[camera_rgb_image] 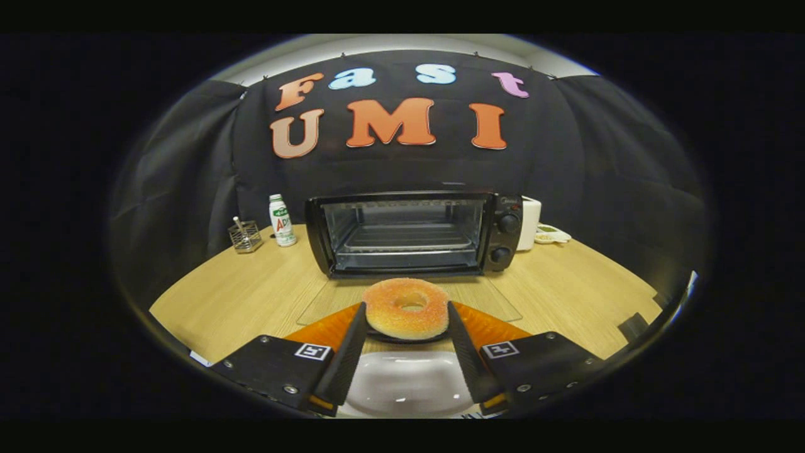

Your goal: Open the toaster oven, put the food inside, and close the toaster oven door.

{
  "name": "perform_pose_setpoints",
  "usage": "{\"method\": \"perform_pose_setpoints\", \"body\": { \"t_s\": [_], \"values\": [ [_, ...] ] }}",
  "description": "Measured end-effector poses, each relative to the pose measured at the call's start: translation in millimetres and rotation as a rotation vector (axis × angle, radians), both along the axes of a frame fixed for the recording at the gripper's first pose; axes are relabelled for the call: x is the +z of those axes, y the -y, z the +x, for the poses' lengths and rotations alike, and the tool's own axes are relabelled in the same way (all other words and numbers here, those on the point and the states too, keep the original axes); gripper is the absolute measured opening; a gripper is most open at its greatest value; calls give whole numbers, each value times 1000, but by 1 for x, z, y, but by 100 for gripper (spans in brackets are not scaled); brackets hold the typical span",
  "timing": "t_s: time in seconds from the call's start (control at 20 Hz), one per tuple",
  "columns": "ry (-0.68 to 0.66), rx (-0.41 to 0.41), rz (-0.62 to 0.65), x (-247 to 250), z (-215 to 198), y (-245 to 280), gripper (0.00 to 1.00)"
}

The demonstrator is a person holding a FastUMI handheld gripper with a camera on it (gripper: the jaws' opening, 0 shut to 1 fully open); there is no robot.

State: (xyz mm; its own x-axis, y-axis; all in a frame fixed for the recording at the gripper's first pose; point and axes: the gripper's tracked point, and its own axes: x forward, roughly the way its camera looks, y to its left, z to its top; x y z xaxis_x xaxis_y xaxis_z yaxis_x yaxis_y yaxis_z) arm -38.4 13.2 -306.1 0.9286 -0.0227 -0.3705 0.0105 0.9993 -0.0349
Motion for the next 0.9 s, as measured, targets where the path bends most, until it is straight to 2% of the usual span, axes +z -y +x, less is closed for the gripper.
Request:
{"method": "perform_pose_setpoints", "body": {
  "t_s": [0.25, 0.4, 0.65, 0.9],
  "values": [
    [28, -11, 68, 14, 64, -10, 73],
    [6, -1, 172, 11, 96, -23, 72],
    [-21, 1, 366, 8, 128, -38, 73],
    [-8, -60, 449, 5, 157, -25, 72]
  ]
}}
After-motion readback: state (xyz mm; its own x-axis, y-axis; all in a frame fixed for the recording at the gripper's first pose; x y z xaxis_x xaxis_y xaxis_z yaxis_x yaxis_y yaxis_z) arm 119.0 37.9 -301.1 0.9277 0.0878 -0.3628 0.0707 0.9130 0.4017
